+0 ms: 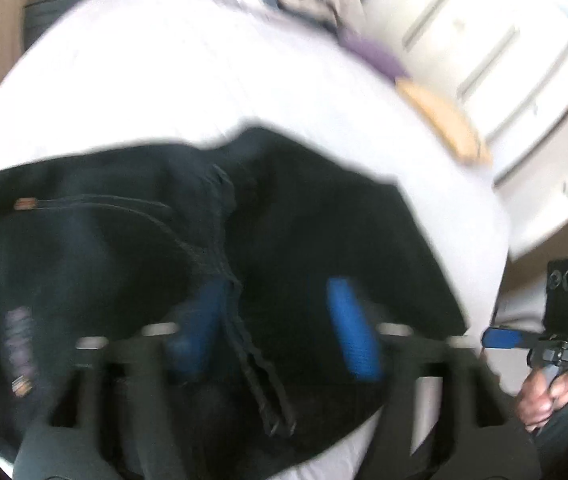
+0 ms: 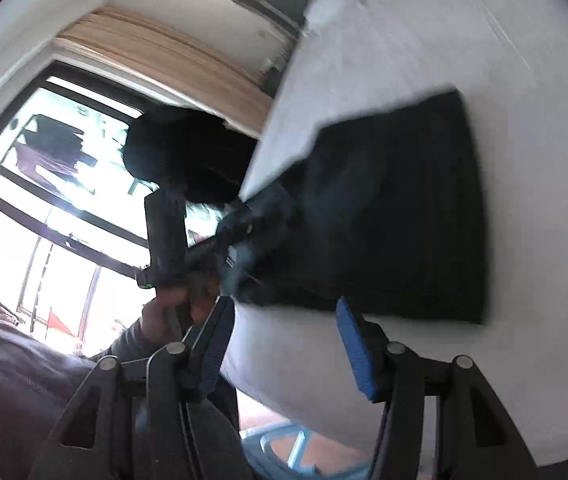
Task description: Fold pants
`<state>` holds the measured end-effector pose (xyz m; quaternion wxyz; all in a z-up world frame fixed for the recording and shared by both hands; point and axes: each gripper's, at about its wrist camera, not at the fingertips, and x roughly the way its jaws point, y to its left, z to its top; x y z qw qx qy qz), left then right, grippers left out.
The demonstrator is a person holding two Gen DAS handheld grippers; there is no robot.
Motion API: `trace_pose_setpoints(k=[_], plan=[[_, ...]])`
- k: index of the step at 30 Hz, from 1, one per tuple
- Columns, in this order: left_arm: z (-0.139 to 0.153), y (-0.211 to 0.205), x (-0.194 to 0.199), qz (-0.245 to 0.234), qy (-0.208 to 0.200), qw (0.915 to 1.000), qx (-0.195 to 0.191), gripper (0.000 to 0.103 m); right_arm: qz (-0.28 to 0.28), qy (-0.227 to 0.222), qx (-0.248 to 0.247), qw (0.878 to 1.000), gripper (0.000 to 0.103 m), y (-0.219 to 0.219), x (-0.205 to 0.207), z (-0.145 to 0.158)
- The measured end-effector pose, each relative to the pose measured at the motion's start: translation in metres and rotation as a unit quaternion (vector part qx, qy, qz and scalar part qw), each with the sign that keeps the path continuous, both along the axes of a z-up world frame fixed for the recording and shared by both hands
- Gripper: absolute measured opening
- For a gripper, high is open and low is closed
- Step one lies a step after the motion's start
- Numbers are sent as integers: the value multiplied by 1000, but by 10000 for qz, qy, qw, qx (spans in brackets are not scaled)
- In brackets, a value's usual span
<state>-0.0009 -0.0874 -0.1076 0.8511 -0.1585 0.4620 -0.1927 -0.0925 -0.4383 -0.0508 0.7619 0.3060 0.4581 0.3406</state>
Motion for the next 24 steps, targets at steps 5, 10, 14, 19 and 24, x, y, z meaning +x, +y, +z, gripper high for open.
trace_pose_setpoints(k=[5,10,14,19,24], plan=[[31,92,-57,1090,-483,9925,-285,84,-291,-194,507,9981,69,45,43,7],[17,177,-107,2307,-315,9713,-492,85,-169,142,454,9987,69,99,86,-14],[-12,220,-113,2980,242,9501,-889,85,-485,456,792,9946,69,113,93,-36],[-41,233,-110,3203,681,9396,-991,85,-1088,1060,477,9872,63,99,95,-71],[-71,244,-108,3449,869,9223,-1512,85,-1096,1236,213,9860,48,96,94,-83]])
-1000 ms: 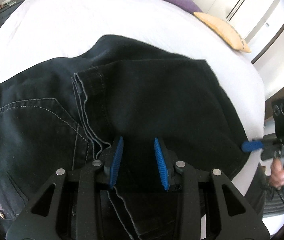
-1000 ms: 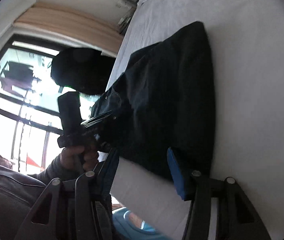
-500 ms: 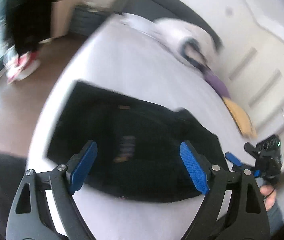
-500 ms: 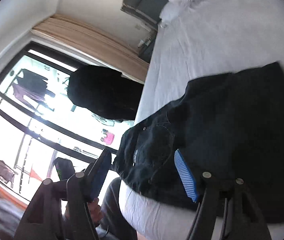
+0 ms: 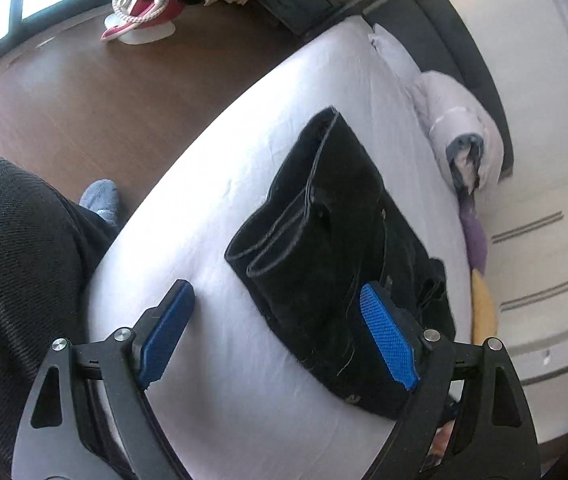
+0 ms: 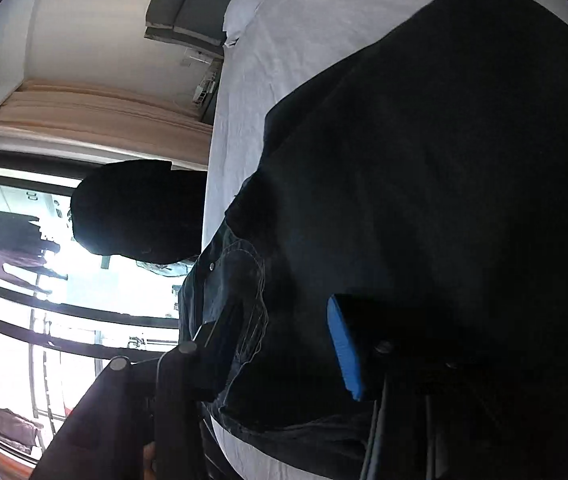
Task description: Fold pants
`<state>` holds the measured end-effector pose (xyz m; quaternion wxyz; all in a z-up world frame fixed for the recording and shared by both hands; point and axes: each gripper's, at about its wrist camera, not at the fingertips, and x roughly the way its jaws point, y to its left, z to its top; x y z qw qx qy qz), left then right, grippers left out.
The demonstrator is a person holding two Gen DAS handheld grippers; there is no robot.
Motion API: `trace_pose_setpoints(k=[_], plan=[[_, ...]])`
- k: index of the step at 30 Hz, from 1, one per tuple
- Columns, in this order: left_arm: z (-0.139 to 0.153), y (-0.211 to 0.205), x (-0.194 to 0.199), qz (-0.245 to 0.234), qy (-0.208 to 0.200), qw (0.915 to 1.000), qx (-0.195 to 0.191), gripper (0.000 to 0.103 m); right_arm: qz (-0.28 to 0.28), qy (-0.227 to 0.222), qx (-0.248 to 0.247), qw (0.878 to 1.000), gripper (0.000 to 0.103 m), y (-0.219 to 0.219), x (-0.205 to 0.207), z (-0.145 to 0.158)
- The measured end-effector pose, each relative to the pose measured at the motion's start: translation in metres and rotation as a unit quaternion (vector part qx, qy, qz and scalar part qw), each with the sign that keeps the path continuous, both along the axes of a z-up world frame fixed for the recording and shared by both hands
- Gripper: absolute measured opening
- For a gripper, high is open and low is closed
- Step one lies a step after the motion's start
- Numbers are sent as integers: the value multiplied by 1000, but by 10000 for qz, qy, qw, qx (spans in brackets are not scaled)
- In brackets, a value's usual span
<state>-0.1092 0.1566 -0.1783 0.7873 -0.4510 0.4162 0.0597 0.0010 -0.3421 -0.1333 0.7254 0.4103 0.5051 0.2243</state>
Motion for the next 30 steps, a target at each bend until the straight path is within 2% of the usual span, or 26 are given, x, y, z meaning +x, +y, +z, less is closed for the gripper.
trace_pose_setpoints(k=[3,6,9,11,12,14,16,19,21,24,30], plan=[[-12,4,8,97,-109,9997,-189,83,24,13,-46,10000,50,3,2,0],[-10,0,20,82,-217,9992,-330,83,16,8,-10,10000,50,1,0,2],[-7,-7,31,40,-228,9987,-453,58,1,16,40,10000,50,1,0,1],[-8,-9,37,106,-203,9983,-544,49,9,25,18,10000,50,2,1,2],[-10,-7,37,156,-188,9977,-637,38,20,31,-9,10000,50,3,1,3],[-17,-1,36,296,-201,9946,-975,35,27,36,-43,10000,50,4,0,3],[-21,2,35,326,-225,9934,-1074,32,25,45,-63,10000,50,2,-1,5],[-19,0,37,335,-257,9938,-1031,26,37,102,-225,9997,50,8,1,7],[-10,-4,39,308,-314,9955,-845,24,106,118,-402,9991,51,13,1,10],[9,-13,41,181,-449,9978,-447,24,199,100,-644,9977,51,19,2,12],[23,-18,43,29,-493,9986,-202,23,198,59,-755,9969,51,21,0,13]])
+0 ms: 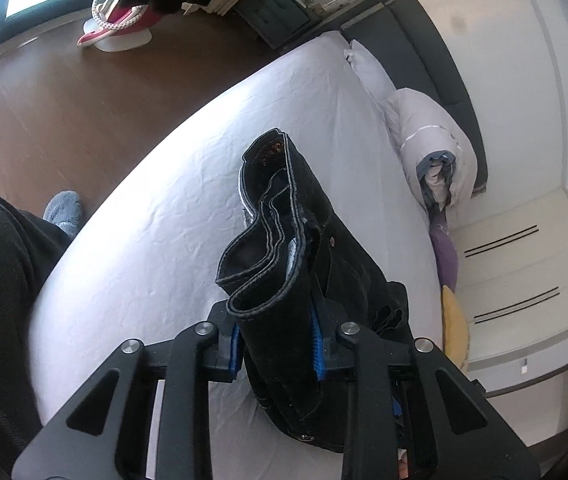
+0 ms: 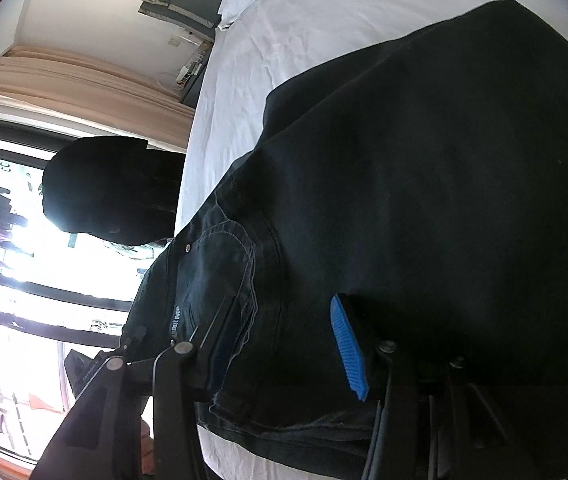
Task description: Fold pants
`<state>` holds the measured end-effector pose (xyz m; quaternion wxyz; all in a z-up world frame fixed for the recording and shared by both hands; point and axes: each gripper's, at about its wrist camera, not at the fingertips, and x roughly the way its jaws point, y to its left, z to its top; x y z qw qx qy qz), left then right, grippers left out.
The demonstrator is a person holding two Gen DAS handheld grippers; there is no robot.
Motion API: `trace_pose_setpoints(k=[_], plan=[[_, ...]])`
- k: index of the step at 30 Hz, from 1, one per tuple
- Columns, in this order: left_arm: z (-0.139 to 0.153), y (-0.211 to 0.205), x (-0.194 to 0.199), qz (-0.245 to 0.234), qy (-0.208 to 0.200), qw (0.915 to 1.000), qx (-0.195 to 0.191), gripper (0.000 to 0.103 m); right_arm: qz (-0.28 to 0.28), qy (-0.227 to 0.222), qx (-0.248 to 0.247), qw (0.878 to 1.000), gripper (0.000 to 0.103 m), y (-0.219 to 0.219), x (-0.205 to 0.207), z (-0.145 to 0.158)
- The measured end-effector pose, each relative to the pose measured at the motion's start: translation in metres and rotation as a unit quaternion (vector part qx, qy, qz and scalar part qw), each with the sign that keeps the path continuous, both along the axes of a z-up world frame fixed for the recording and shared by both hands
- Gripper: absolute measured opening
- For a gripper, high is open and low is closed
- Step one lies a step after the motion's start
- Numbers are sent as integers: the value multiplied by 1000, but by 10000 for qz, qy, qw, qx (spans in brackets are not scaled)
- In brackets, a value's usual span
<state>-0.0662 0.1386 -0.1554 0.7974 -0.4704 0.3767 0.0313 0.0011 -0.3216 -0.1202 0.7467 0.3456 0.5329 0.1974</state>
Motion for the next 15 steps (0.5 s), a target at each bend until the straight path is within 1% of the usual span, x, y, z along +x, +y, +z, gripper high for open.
trace_pose_setpoints(k=[4,9,15], plan=[[7,-1,-1,-41,9,9999,97,23,-7,-23,27,10000,52,-1,0,-1],[17,-4,-1,-132,-75,9994,298,22,-4,-95,32,9999,52,1,0,-3],[32,-9,-1,-196,-172,9987,434,20,35,-164,-32,9999,52,3,0,-4]])
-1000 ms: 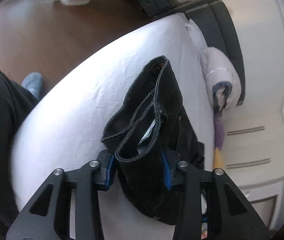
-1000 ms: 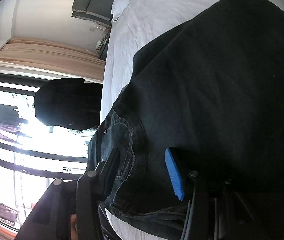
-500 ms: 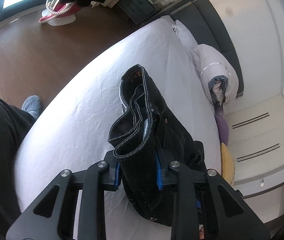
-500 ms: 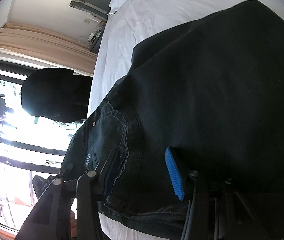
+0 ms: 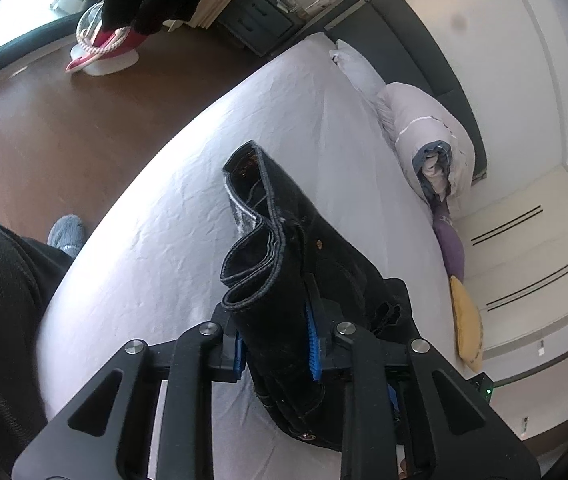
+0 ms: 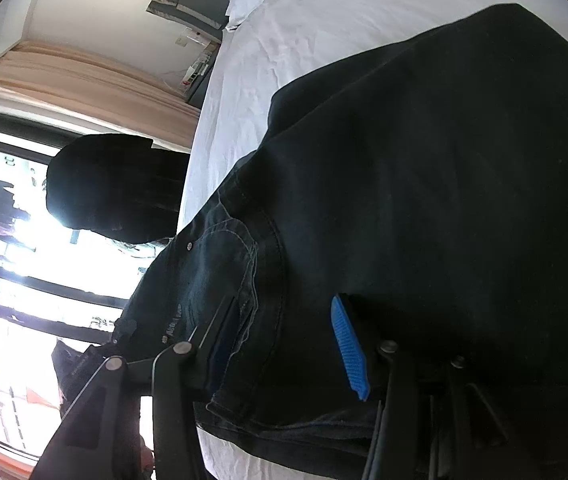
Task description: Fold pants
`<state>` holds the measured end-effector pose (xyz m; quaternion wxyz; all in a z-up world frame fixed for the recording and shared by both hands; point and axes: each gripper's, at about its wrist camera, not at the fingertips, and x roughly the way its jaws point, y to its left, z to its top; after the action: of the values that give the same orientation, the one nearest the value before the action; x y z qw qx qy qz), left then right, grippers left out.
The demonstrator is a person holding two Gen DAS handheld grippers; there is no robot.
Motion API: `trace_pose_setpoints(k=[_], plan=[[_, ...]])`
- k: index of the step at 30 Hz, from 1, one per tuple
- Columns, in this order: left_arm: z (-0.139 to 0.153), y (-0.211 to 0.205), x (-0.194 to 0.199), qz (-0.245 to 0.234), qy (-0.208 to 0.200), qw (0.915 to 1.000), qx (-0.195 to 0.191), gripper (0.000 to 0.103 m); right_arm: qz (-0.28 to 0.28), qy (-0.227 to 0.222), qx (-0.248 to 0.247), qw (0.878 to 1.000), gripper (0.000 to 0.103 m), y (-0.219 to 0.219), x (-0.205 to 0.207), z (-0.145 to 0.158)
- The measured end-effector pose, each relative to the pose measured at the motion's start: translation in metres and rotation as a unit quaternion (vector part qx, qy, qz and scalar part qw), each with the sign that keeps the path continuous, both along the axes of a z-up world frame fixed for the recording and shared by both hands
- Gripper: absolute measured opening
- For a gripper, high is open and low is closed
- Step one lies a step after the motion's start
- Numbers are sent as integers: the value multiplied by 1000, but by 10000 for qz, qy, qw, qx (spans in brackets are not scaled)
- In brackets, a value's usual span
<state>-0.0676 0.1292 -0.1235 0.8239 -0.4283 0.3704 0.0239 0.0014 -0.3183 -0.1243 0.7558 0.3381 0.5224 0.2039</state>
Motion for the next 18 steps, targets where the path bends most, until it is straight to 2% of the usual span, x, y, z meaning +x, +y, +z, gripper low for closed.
trace_pose_setpoints(k=[4,7,9,11,12,14,15,16,18], plan=[[23,-11,8,-156,-184,9994,257,16,35,-79,-58,9999,53,2,0,1],[49,-28,18,-392,-343,9972,535,16,76,-89,22,9999,59,0,0,6],[72,-50,27,-664,-535,9922,911,16,-68,-92,209,9997,70,-9,-1,13],[96,-83,39,-1067,-765,9829,1292,16,-253,-190,425,9986,70,-24,-3,21],[105,-101,45,-1275,-864,9771,1465,16,-312,-226,500,9980,71,-33,-3,25],[122,-146,55,-1774,-1088,9591,1918,16,-456,-260,650,9965,73,-53,-4,32],[129,-179,59,-2126,-1211,9442,2204,16,-524,-276,761,9953,74,-64,-4,36],[131,-198,62,-2312,-1264,9353,2361,16,-581,-297,894,9939,74,-75,-4,39],[126,-256,66,-2896,-1327,9026,2896,16,-598,-329,1016,9925,78,-90,-3,44]])
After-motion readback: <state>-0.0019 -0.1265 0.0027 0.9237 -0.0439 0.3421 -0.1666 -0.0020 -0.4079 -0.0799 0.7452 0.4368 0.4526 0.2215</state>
